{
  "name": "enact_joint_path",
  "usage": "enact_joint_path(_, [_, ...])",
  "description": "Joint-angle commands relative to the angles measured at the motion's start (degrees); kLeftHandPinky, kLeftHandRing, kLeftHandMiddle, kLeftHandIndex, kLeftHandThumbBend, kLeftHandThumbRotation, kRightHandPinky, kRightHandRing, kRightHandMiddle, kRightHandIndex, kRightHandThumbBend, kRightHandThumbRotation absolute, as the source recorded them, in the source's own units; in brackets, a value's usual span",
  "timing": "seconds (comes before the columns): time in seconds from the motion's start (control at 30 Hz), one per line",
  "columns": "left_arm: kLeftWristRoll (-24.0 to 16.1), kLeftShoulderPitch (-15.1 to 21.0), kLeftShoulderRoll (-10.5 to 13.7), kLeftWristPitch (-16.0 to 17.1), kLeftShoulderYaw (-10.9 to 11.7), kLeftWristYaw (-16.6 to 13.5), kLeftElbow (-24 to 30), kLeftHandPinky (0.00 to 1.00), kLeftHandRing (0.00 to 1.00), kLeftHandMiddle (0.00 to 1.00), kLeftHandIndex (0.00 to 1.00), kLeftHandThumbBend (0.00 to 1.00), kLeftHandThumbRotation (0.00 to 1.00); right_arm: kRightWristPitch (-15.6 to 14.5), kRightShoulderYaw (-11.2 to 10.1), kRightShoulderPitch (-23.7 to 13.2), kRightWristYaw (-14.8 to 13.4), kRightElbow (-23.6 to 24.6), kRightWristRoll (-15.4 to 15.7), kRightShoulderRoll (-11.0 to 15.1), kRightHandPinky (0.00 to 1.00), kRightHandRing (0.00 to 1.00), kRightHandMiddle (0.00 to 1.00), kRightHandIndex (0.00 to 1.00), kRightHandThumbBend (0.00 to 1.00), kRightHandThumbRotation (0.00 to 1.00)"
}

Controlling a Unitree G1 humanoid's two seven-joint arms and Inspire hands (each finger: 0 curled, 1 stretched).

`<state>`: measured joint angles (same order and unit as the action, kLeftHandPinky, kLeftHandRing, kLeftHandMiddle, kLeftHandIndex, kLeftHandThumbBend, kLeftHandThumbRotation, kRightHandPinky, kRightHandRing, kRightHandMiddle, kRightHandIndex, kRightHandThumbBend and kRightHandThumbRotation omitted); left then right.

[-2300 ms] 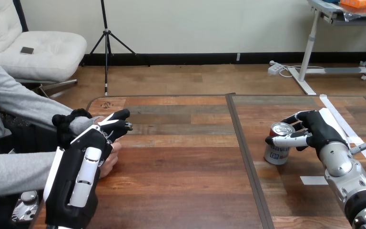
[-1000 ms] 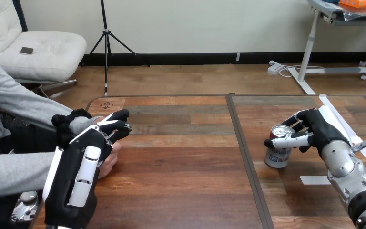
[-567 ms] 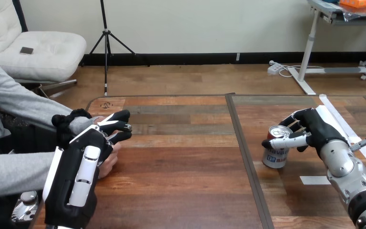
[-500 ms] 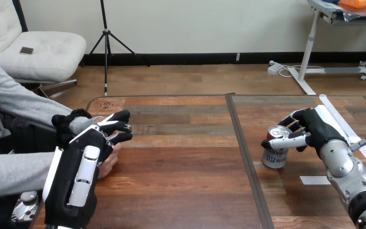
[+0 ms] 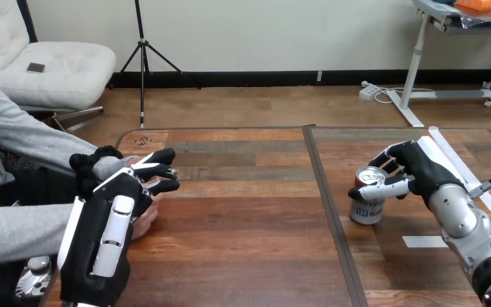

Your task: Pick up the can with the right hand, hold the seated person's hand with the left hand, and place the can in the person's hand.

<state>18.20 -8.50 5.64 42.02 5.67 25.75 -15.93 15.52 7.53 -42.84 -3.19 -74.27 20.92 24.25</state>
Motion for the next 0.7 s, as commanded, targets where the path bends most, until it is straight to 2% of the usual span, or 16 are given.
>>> enact_joint_path(0.0, [0.49,3.55,-0.23,1.97,0.69,0.23,-0.22,0.70,0.84,0.79,0.58,0.40,0.86,2.92,-0.17,-3.20,-0.32,1.66,-0.25,1.84,0.37,0.41,0.46,0.46,0.76,0.00])
enact_joint_path(0.3, [0.17,3.09,-0.40,0.66,0.67,-0.95,0.88,0.67,0.84,0.79,0.57,0.37,0.86,4.15,-0.23,-3.21,0.15,2.06,-0.45,2.23,0.37,0.41,0.46,0.46,0.75,0.00])
enact_joint_path(0.4, [-0.12,3.16,-0.32,0.90,0.71,-1.23,0.73,0.67,0.84,0.78,0.57,0.36,0.86,5.49,-0.14,-3.02,0.16,2.12,-0.34,2.57,0.36,0.40,0.45,0.45,0.75,0.00])
enact_joint_path(0.67, [0.68,4.19,0.30,2.09,0.89,-0.08,-0.75,0.67,0.82,0.77,0.57,0.38,0.84,6.64,-0.41,-3.00,0.39,2.50,-0.66,2.94,0.36,0.40,0.45,0.45,0.76,0.00])
